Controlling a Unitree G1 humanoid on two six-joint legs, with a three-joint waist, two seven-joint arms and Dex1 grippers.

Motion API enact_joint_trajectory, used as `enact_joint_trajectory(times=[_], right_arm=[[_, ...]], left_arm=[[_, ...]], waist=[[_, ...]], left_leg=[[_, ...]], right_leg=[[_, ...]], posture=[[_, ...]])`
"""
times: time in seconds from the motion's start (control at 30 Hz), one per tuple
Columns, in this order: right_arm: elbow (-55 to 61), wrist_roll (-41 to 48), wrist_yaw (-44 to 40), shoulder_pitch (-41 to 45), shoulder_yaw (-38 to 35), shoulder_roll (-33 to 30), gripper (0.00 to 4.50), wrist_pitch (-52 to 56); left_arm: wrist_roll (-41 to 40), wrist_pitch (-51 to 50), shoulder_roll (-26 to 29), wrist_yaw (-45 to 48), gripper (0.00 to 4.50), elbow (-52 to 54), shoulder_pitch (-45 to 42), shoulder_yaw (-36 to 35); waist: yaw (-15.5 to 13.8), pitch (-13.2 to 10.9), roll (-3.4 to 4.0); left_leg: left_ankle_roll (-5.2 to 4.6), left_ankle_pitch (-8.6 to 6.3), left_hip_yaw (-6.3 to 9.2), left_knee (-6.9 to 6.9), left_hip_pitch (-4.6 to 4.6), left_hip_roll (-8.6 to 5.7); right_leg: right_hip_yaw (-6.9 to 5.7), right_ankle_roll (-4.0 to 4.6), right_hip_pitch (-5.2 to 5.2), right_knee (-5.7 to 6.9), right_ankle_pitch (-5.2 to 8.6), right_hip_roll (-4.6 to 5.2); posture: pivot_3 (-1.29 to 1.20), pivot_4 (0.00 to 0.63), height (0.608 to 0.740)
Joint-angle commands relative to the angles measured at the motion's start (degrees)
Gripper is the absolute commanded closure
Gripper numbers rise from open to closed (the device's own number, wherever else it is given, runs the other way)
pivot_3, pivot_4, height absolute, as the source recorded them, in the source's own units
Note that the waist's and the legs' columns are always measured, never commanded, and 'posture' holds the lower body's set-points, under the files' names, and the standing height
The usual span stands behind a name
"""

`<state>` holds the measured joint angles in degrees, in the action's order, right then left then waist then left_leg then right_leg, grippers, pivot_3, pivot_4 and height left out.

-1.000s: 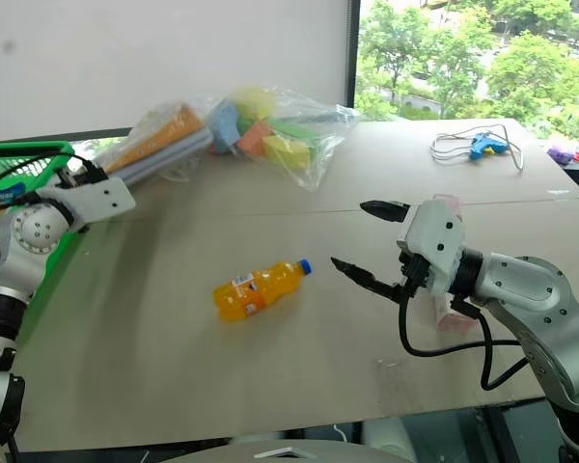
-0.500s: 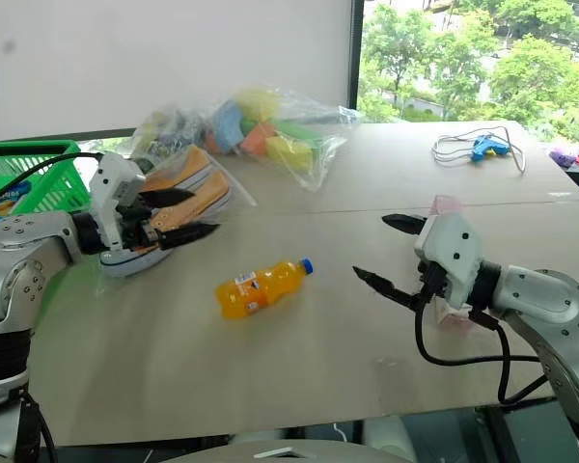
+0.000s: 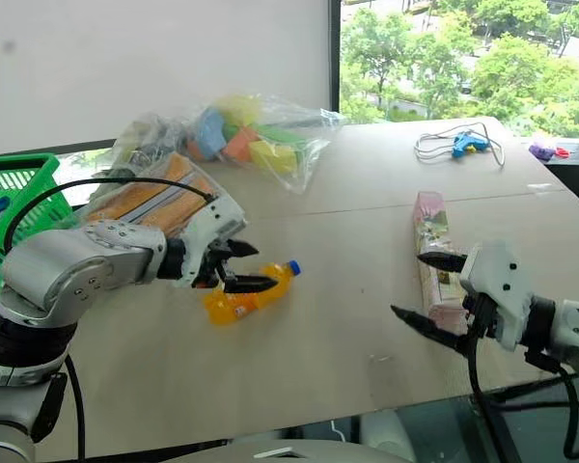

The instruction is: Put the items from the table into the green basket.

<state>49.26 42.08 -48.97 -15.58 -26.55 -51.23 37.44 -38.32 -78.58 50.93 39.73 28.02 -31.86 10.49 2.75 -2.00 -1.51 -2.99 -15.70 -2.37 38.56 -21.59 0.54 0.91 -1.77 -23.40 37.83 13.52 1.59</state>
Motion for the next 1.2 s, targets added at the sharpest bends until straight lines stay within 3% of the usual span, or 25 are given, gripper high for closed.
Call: enact_joint_trajectory(times=[0.03,0.23,0.4,0.5,0.77,0.83,0.93,1.03,1.1,1.2], right_arm=[[2.3,1.6,-2.0,-1.7,-3.4,-0.8,0.0,-1.1],[0.2,0.4,-3.7,-1.3,-2.5,-1.4,0.0,-2.7],[-3.3,-0.4,-5.2,3.2,1.8,-3.1,0.0,-3.7],[-6.9,-0.3,-5.1,7.6,4.3,-3.9,0.0,-2.9],[-18.4,-2.7,-6.6,28.9,15.9,-2.8,0.0,-3.7],[-20.7,-3.7,-7.1,34.6,19.0,-2.0,0.0,-3.8],[-24.9,-2.5,-7.5,48.2,24.5,1.9,0.0,-0.8],[-31.3,-2.0,-8.5,61.3,29.5,7.8,0.0,2.7],[-37.8,-4.8,-8.0,69.5,33.1,12.4,0.0,3.5],[-43.4,-8.8,-7.5,75.6,36.4,16.1,0.0,3.0]], left_arm=[[2.6,1.5,2.9,0.7,0.03,0.5,-1.0,3.4],[10.5,7.9,3.3,-0.3,0.03,-2.9,0.9,12.4],[13.8,12.1,1.9,0.5,1.33,-4.3,1.7,14.9],[14.8,13.3,2.1,1.1,1.44,-4.4,2.9,14.4],[9.7,15.7,2.3,4.0,1.44,-4.4,4.6,-2.4],[6.8,14.7,1.4,4.0,1.44,-6.5,3.3,-9.5],[4.9,12.3,0.1,0.1,1.44,-16.2,-3.9,-21.2],[10.5,16.7,2.1,-7.0,1.44,-28.8,-10.4,-25.8],[15.0,23.7,4.6,-10.2,1.44,-39.2,-14.1,-27.3],[22.2,35.3,11.1,-7.5,1.44,-49.8,-16.0,-22.8]], waist=[[0.0,0.0,0.0],[0.0,0.0,-0.02],[-0.2,0.0,-0.02],[-0.3,0.0,0.0],[-0.5,-0.2,-0.1],[-0.5,-0.2,-0.06],[-0.5,-0.3,-0.02],[-0.4,-0.4,-0.01],[-0.4,-0.4,0.02],[-0.8,-0.3,-0.03]], left_leg=[[0.0,0.0,-0.04,0.01,0.02,0.0],[0.0,0.0,-0.38,0.0,0.2,-0.03],[0.0,-0.01,-0.38,-0.07,0.21,-0.03],[-0.01,0.0,-0.45,-0.08,0.27,-0.03],[-0.01,0.0,-0.37,-0.11,0.29,0.01],[-0.01,0.0,-0.36,-0.15,0.21,0.02],[-0.01,0.0,-0.23,-0.09,-0.21,0.05],[0.0,0.01,-0.14,-0.06,-0.18,0.06],[0.0,0.01,-0.19,-0.16,-0.12,0.04],[0.02,0.01,-0.19,-0.21,-0.17,0.04]], right_leg=[[0.02,0.05,0.0,0.0,0.1,0.01],[0.27,0.11,0.05,-0.01,0.17,0.06],[0.33,0.13,0.04,-0.03,0.16,0.04],[0.37,0.12,0.05,-0.03,0.17,0.08],[0.29,0.19,0.08,-0.02,0.13,0.09],[0.26,0.25,-0.01,-0.01,0.01,0.07],[0.14,0.15,-0.36,0.01,-0.09,0.0],[0.01,0.15,-0.35,0.07,-0.1,-0.04],[-0.02,0.16,-0.35,0.05,-0.11,-0.08],[-0.01,0.18,-0.42,0.11,-0.12,0.07]], posture=[[-0.14,0.0,0.74],[-0.14,0.0,0.74],[-0.14,0.0,0.74],[-0.11,0.0,0.74],[-0.02,0.0,0.74],[0.0,0.0,0.74],[0.02,0.0,0.74],[0.05,0.0,0.74],[0.09,0.0,0.74],[0.12,0.0,0.74]])
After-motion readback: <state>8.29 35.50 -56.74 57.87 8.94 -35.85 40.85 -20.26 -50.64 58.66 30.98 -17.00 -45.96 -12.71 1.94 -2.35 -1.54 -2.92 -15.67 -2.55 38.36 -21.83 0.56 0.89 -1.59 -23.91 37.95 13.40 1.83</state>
